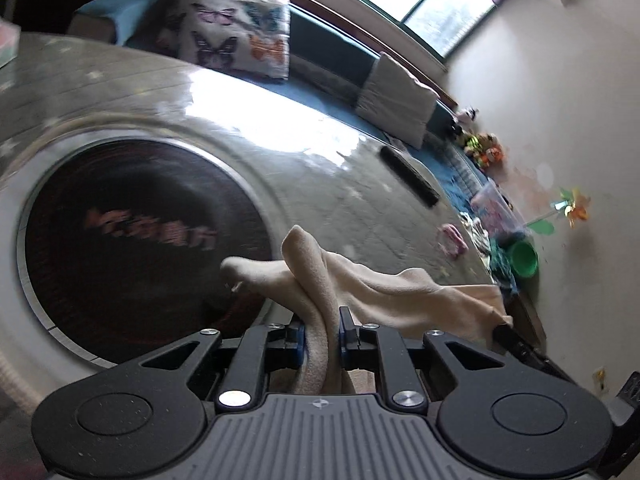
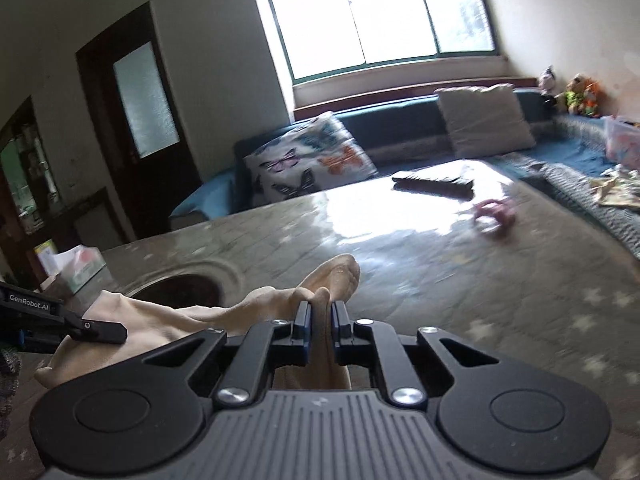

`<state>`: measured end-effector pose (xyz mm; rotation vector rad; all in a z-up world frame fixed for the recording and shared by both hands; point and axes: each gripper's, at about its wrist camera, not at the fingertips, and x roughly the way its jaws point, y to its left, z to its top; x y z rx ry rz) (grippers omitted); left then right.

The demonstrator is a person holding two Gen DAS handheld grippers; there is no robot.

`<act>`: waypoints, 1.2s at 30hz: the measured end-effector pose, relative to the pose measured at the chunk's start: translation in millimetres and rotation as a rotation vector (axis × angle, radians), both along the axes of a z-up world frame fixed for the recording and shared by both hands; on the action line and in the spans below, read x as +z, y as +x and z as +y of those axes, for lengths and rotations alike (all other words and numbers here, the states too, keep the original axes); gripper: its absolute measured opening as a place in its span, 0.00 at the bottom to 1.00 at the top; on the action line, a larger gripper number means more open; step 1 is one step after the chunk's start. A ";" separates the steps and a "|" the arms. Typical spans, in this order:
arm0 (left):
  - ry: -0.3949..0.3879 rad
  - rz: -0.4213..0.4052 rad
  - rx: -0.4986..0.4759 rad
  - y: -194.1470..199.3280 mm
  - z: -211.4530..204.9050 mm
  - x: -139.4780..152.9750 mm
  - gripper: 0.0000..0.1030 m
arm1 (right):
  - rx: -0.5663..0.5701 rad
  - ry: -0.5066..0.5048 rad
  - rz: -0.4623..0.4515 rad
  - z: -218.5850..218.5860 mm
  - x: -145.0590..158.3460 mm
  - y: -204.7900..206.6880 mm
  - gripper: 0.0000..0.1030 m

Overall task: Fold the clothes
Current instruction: 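Lift and drag the folded sweatshirt off the hob onto the quilted tabletop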

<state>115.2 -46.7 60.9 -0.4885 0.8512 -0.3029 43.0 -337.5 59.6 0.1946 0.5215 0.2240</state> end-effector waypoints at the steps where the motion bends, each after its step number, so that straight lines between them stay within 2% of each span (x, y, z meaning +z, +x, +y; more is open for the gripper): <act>1: 0.009 -0.007 -0.012 3.1 -8.5 1.7 0.16 | -0.015 -0.007 -0.005 -5.1 2.5 -0.5 0.09; 11: 0.097 -0.044 -0.107 35.0 -82.4 13.1 0.16 | -0.130 -0.036 -0.052 -51.9 20.1 1.9 0.09; 18: 0.134 -0.042 -0.156 51.2 -115.9 10.0 0.16 | -0.188 -0.058 -0.048 -77.6 17.5 10.2 0.09; 33: 0.178 0.013 -0.215 72.6 -151.4 -12.7 0.16 | -0.251 -0.063 0.003 -109.6 -5.5 26.7 0.09; 36: 0.198 0.030 -0.206 75.4 -150.7 -18.4 0.20 | -0.264 -0.055 0.025 -113.2 -12.6 31.3 0.09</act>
